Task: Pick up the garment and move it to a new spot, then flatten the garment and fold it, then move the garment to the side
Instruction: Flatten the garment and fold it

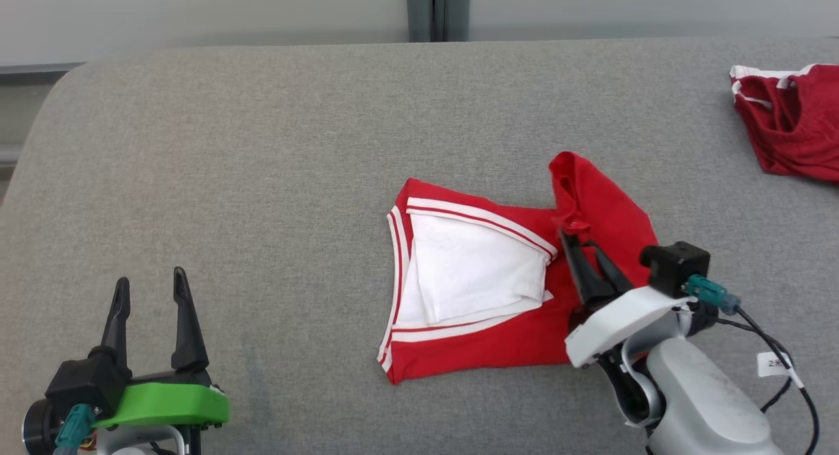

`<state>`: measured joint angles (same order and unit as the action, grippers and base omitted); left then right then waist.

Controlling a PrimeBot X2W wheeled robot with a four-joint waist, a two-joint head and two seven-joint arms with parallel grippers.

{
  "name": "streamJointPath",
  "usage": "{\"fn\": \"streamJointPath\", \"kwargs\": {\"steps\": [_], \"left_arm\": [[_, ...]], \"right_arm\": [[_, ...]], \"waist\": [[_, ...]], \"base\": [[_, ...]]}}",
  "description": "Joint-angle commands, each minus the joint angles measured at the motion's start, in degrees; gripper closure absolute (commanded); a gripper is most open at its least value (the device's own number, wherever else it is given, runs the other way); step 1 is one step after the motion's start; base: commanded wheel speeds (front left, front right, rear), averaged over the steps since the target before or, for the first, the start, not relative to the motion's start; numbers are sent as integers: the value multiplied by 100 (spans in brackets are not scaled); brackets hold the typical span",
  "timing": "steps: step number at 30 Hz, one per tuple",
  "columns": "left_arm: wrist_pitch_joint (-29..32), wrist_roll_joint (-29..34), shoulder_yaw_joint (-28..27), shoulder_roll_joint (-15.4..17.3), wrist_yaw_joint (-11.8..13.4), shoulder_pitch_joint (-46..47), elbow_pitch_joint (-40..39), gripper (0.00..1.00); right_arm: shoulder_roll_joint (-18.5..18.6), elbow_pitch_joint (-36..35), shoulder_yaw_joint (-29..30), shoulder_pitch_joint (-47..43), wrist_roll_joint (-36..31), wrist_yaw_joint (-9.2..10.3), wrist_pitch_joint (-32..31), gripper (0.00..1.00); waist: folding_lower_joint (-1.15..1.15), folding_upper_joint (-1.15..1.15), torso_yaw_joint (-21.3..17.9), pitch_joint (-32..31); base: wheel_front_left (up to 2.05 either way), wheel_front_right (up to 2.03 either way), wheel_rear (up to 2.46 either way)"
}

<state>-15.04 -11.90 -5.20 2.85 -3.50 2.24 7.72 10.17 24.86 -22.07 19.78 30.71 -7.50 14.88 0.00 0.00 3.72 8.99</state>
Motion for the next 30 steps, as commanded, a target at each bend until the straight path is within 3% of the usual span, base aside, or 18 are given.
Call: {"fn": "streamJointPath", "kwargs": {"steps": [1, 9, 21, 22, 23, 30], "left_arm": [[-16, -58, 35, 11, 19, 27, 8, 0], [-16, -112, 263, 12, 67, 189, 71, 0], [-16, -172, 423, 13, 104, 268, 162, 0], [-16, -174, 431, 13, 103, 265, 170, 0], [-16, -181, 436, 13, 101, 256, 183, 0], [-16, -183, 400, 13, 109, 124, 222, 0]], "right_arm": [[-77, 44, -123, 112, -16, 2, 7, 100], [-521, 413, -825, 402, 21, 2, 18, 100], [-718, 984, -1076, 704, 315, 2, 33, 100], [-720, 1020, -1107, 712, 319, 2, 34, 78], [-725, 1051, -1148, 708, 347, 2, 34, 0], [-617, 506, -710, 605, -14, 2, 35, 0]], "waist": [[0, 0, 121, 36], [0, 0, 429, 166], [0, 0, 648, 199], [0, 0, 652, 189], [0, 0, 652, 172], [0, 0, 496, 28]], "base": [[0, 0, 0], [0, 0, 0], [0, 0, 0], [0, 0, 0], [0, 0, 0], [0, 0, 0]]}}
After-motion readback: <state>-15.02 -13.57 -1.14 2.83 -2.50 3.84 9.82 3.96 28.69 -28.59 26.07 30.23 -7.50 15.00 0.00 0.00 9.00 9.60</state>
